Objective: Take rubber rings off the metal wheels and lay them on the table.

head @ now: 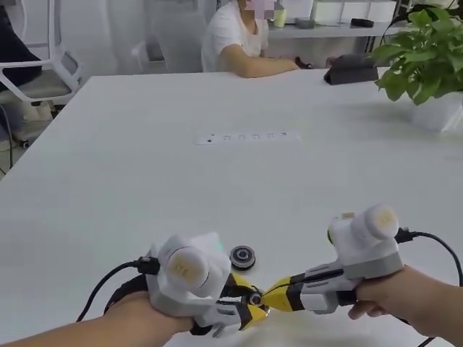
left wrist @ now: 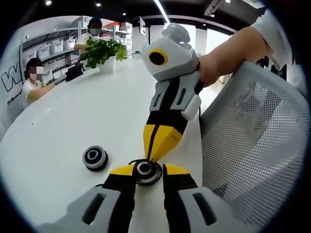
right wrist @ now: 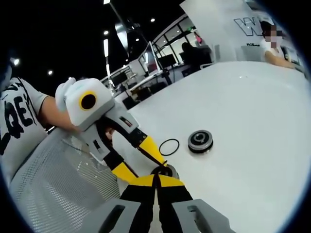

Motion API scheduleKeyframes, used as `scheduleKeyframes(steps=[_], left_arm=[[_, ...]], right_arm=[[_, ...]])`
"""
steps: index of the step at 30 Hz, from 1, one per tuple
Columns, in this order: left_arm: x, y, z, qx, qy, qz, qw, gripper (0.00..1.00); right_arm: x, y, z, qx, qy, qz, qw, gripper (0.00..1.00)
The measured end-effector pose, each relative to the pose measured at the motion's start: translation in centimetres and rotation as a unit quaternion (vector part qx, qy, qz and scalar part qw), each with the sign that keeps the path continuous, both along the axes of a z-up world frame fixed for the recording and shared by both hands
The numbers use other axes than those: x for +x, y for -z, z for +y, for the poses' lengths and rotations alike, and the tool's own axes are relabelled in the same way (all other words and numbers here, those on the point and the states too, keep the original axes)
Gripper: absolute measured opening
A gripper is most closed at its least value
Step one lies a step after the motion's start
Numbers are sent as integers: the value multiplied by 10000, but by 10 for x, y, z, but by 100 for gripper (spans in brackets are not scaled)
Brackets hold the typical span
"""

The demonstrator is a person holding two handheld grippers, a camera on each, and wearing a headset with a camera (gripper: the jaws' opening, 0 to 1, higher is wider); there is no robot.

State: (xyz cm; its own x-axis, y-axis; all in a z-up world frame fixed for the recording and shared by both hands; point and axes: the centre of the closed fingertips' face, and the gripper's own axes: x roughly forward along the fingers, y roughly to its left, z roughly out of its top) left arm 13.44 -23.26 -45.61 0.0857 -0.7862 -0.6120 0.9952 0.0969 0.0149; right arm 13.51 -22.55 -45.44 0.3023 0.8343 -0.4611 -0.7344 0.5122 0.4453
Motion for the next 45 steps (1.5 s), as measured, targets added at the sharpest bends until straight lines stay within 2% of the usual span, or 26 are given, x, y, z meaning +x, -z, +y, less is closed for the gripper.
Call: scheduleKeyframes(steps=[3, 9, 18, 23, 31, 32, 33, 40, 45], left_arm=[[-1, -3, 2, 17, 44, -27, 10000, 19], [-4, -10, 6, -33, 22, 74, 10000, 22], [-8, -30, 9, -260, -36, 91, 9996, 31], [-7, -35, 15, -280, -65, 52, 9996, 35], [-10, -46, 22, -406, -164, 98, 9990, 46], [-10, -47, 23, -415, -211, 168, 9988, 49], [-9, -47, 25, -423, -226, 165, 9987, 52], [-4, -51, 38, -453, -371, 148, 9982, 55], [-2, -57, 46, -515, -456, 161, 9975, 61]], right_arm=[[0, -2, 0, 32, 13, -7, 10000, 0], [-1, -7, 0, 100, 13, -13, 9999, 0], [-1, -15, 1, 217, 14, -47, 9998, 0], [0, -22, 1, 280, 45, -94, 9996, 0], [-1, -26, 0, 308, 53, -112, 9995, 0], [-1, -28, 1, 320, 57, -129, 9994, 0], [-1, -29, 1, 329, 65, -136, 9993, 0], [2, -35, 2, 371, 88, -181, 9991, 0], [4, -38, 4, 373, 71, -196, 9991, 0]])
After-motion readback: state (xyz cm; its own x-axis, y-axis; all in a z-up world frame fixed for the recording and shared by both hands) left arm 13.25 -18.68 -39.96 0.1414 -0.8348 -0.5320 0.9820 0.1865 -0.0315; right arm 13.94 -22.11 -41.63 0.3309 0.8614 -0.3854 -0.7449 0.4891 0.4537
